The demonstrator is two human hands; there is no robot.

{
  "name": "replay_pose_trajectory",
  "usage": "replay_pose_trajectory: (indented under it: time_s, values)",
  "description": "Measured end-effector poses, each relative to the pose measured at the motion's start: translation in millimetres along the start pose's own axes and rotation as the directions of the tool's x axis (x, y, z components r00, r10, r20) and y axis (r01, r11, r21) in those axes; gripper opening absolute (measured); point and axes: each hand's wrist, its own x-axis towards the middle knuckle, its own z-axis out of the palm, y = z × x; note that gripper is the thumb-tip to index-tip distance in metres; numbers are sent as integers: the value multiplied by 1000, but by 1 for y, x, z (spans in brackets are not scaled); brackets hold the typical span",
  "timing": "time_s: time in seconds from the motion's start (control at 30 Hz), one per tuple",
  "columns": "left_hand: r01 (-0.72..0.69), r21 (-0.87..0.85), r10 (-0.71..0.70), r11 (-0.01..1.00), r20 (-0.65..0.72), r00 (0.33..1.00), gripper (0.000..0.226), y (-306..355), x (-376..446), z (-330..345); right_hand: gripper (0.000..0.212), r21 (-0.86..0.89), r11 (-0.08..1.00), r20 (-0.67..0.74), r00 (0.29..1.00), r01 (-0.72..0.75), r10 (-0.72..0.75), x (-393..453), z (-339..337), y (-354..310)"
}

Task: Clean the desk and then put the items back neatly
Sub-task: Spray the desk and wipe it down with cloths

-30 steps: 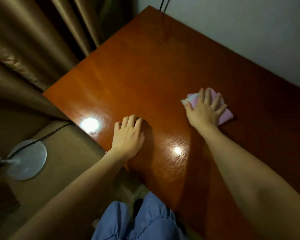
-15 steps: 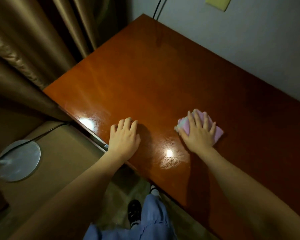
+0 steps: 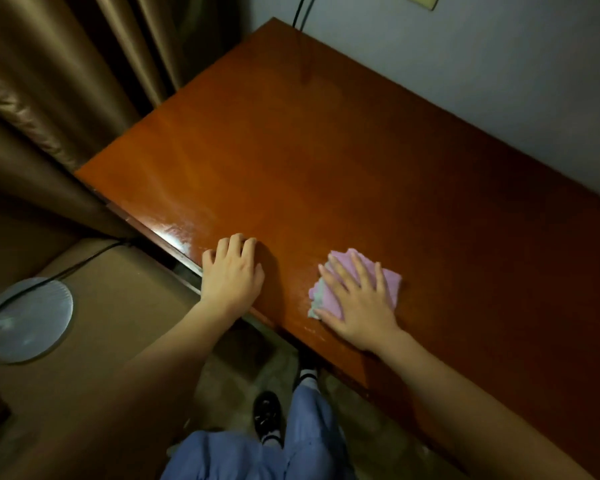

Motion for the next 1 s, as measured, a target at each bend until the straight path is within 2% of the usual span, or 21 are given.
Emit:
replay_pose_trajectory:
  time_s: [0.1, 0.2, 0.27, 0.37, 0.5, 0.63, 0.73, 0.87, 0.9, 0.93, 1.0]
  values:
    - [-44, -32, 44, 999, -2, 999, 47, 10, -5, 4, 75, 46, 978, 10, 979, -204, 204, 4, -1, 17]
    - [-48, -32, 48, 998, -9, 999, 47, 3, -9, 3, 75, 140, 894, 32, 904, -427, 427, 39, -17, -10]
    - [-11, -26, 10, 1000, -30, 999, 46, -9, -12, 1, 77, 171, 905, 28, 920, -390, 391, 57, -23, -43]
    - [35, -18, -36, 999, -30, 999, 46, -21, -13, -1, 75, 157, 964, 26, 977, -212, 211, 55, -23, -84]
    - [6, -12, -6, 1000, -10, 1000, 47, -10, -13, 1, 74, 103, 994, 30, 999, -36, 33, 7, -11, -81]
    - [-80, -51, 81, 995, 16, 997, 47, 25, -13, 6, 72, 77, 984, 135, 979, -161, 150, -58, 11, -31]
    - [-126, -42, 126, 991, 12, 992, 48, 38, -12, 10, 75, 63, 960, 101, 958, -274, 267, -67, 14, 9]
    - [-132, -52, 133, 990, 10, 991, 50, 36, -9, 14, 77, 186, 805, 94, 826, -563, 556, -13, 0, 9]
    - [-137, -46, 138, 990, 13, 990, 50, 34, -9, 15, 77, 199, 789, 90, 812, -582, 576, 0, -5, -2]
    - [-144, -34, 144, 989, 12, 989, 51, 33, -9, 17, 78, 201, 806, 85, 830, -556, 551, 7, -9, -13]
    - [-162, -9, 162, 987, 7, 987, 52, 33, -6, 21, 79, 188, 885, 77, 905, -426, 419, 6, -9, -31]
